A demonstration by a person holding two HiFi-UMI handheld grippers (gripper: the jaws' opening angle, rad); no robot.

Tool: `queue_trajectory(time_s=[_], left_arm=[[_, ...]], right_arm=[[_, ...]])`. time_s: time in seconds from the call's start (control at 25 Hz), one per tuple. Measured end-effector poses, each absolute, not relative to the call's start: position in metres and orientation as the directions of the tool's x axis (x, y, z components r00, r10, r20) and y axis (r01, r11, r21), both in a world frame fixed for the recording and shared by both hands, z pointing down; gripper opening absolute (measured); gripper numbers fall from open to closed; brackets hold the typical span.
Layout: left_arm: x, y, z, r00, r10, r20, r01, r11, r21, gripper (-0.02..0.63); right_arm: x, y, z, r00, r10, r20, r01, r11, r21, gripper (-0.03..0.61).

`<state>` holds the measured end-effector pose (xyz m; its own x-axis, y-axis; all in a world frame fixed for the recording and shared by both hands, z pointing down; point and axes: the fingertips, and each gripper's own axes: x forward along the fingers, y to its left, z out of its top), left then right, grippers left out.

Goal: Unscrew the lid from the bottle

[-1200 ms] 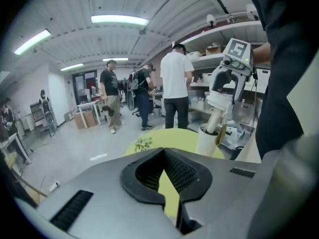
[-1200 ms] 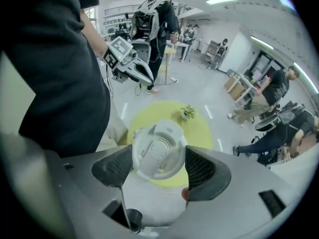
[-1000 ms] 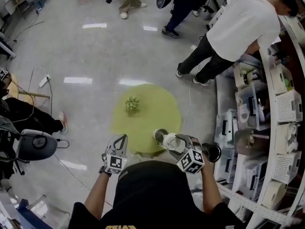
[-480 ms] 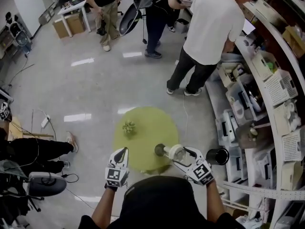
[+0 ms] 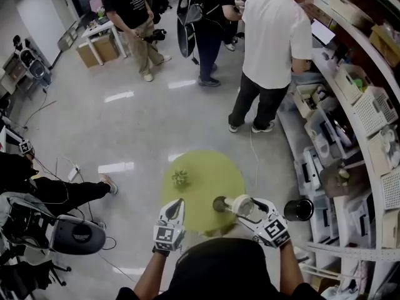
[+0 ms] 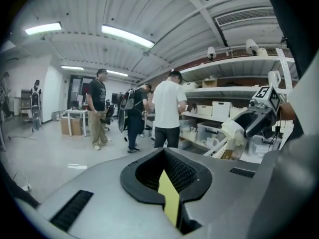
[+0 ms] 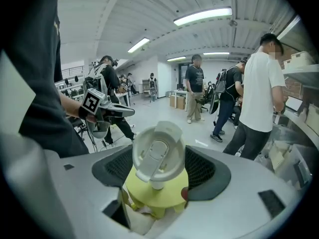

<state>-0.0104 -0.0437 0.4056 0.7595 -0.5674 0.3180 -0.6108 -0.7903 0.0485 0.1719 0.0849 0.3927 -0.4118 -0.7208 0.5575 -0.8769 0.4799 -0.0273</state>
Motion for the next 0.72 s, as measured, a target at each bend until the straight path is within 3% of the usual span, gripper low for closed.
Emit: queue_trajectory(time_s=[0.72], left_arm=[[-0.0036,-0.043,0.407,0.772,-0.542,0.333,-0.592,-0.803,0.067,0.018]], right_arm=[[0.1728,0.0825,0.3873,-0.411,-0.719,0.56,-0.871,0.491,-0.009,0.327]])
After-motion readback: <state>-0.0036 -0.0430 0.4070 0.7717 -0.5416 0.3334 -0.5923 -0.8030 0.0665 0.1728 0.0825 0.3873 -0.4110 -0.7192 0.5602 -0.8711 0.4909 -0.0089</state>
